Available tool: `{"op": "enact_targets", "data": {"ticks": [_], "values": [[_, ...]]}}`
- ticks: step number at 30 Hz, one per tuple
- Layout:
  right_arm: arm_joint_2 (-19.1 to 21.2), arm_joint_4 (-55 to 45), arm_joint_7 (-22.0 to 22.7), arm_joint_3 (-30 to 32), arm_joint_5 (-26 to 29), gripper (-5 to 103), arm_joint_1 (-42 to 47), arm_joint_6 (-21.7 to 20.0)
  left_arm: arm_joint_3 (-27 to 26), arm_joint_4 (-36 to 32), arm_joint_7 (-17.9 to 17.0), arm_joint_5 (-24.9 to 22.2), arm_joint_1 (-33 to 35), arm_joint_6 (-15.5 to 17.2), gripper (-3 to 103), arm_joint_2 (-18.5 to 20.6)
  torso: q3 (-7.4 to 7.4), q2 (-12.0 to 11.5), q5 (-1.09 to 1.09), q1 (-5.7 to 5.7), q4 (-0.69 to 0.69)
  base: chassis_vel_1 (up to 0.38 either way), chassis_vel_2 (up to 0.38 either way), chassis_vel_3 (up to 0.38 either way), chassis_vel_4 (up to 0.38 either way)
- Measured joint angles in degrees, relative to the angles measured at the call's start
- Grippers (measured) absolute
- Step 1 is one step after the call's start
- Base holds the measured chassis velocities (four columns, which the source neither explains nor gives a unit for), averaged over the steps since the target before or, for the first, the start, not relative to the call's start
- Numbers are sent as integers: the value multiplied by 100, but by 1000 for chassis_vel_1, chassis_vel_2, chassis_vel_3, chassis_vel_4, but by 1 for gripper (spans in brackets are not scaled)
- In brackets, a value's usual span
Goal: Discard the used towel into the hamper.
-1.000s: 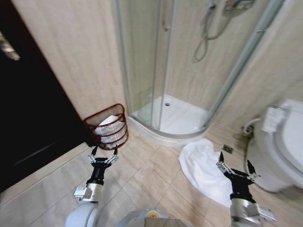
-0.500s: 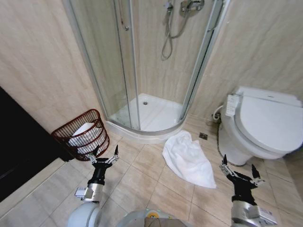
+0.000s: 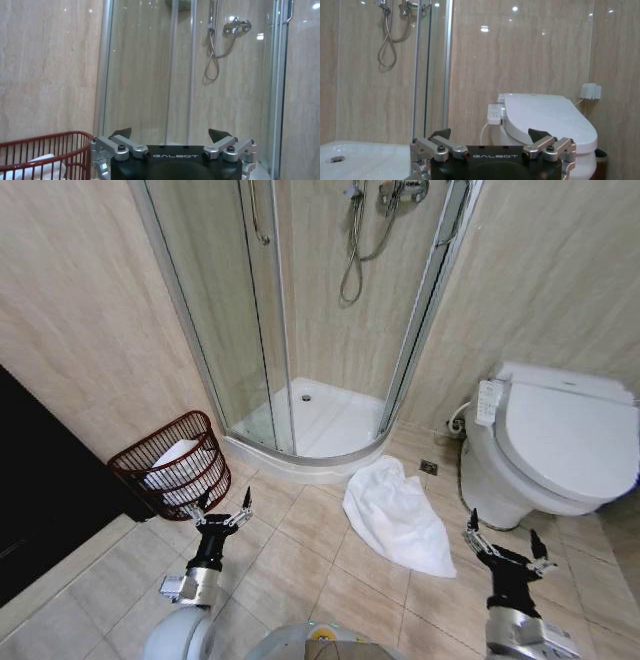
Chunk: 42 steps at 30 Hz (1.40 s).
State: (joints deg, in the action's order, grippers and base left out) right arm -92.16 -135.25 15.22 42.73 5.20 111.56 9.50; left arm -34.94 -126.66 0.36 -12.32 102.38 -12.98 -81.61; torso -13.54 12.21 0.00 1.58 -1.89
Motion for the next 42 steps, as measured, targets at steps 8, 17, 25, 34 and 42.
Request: {"op": "enact_targets", "data": {"ticks": [8, 17, 25, 34, 42], "values": [[2, 2, 4, -1, -2, 100, 23, 49, -9, -25, 24, 35, 32, 40, 100, 14, 14, -29, 0, -16, 0, 0, 0, 0, 0], [2, 16, 20, 27, 45, 100, 85, 116, 52, -34, 23, 110, 29, 49, 100, -7, 188, -269, 0, -79, 0, 0, 0, 0, 0], [2, 17, 18, -32, 29, 100, 75, 118, 23, -46, 24, 129, 66, 36, 100, -1, 338, -465, 0, -127, 0, 0, 0, 0, 0], [2, 43, 17, -25, 16, 100, 101, 149, 7, -47, 28, 113, 76, 22, 100, 23, 495, -661, 0, -154, 0, 0, 0, 0, 0], [2, 44, 17, -9, 4, 100, 98, 151, -29, -52, 31, 82, 65, 23, 100, 51, 678, -850, 0, -155, 0, 0, 0, 0, 0]]}}
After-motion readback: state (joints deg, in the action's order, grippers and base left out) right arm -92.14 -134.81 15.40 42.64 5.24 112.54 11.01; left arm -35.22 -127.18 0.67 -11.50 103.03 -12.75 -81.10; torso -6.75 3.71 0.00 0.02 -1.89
